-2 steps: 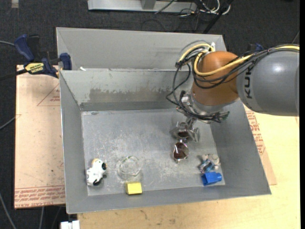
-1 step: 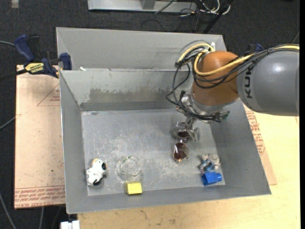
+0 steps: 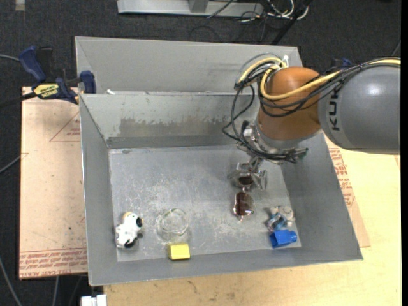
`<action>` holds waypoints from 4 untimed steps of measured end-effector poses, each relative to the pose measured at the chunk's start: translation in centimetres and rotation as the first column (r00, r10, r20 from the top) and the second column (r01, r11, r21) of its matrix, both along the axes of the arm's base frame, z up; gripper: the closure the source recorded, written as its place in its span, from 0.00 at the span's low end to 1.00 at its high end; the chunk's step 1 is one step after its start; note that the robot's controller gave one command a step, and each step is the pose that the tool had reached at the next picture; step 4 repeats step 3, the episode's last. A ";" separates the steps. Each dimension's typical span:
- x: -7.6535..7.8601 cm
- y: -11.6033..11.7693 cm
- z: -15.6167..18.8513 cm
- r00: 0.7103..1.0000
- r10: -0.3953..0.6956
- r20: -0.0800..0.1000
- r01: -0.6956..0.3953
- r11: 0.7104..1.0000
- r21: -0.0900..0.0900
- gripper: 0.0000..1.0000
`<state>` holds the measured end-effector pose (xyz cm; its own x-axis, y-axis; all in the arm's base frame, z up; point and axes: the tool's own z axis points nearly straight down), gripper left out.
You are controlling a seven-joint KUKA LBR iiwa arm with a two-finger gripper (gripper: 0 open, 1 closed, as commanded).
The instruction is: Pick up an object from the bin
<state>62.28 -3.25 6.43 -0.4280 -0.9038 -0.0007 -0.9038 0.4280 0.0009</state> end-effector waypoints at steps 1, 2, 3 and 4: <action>-0.1 0.1 2.1 1.000 -0.003 -0.005 0.003 1.000 0.001 1.00; 0.1 0.1 3.8 1.000 -0.004 0.001 0.004 1.000 0.001 1.00; 0.0 0.1 5.5 1.000 -0.004 -0.001 0.004 1.000 0.001 1.00; 0.0 0.1 5.5 1.000 -0.004 -0.001 0.004 1.000 0.001 1.00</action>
Offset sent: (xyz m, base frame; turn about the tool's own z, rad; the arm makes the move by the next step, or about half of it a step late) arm 0.0001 0.0001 0.0768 0.0000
